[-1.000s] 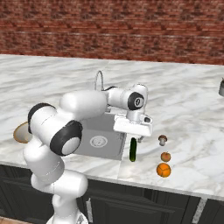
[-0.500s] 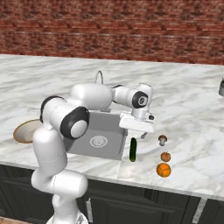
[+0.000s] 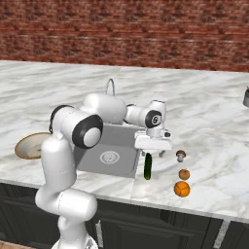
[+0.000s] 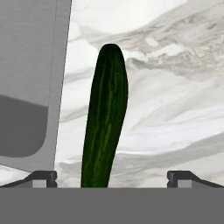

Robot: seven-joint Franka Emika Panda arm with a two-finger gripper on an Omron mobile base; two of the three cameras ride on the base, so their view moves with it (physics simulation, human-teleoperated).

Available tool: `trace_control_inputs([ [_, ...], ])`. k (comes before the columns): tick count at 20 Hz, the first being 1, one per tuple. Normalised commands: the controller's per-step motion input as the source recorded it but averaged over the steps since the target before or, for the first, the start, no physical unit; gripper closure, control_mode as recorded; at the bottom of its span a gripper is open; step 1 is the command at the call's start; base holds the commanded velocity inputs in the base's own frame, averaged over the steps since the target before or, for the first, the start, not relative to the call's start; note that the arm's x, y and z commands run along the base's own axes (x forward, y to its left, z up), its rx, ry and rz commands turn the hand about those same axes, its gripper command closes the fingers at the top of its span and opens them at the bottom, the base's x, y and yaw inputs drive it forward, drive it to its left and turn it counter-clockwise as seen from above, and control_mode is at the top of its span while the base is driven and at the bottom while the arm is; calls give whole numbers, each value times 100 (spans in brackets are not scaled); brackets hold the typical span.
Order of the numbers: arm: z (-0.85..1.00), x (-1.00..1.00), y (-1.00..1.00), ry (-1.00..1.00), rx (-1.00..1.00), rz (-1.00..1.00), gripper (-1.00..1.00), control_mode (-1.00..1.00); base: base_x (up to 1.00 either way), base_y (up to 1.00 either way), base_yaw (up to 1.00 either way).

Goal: There is a mixed pile of frozen fruits and vegetables on the counter. Locate all the frozen vegetables and place the items in a bowl on the counter. Take all the frozen fruits and defrost them in a running sink.

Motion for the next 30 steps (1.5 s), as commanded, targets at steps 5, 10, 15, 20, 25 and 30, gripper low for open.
trace_control_inputs([
  [5, -16, -8, 10, 0, 0, 0, -100, -100, 0, 0, 0],
  [10, -12, -9, 3, 0, 0, 0, -100, -100, 0, 0, 0],
  [15, -19, 0, -13, 0, 0, 0, -100, -100, 0, 0, 0],
  [20, -20, 0, 4, 0, 0, 0, -100, -100, 0, 0, 0],
  [25, -32, 0, 18, -3, 2, -1, -100, -100, 0, 0, 0],
  [30, -33, 0, 1, -2, 4, -5, 100, -100, 0, 0, 0],
])
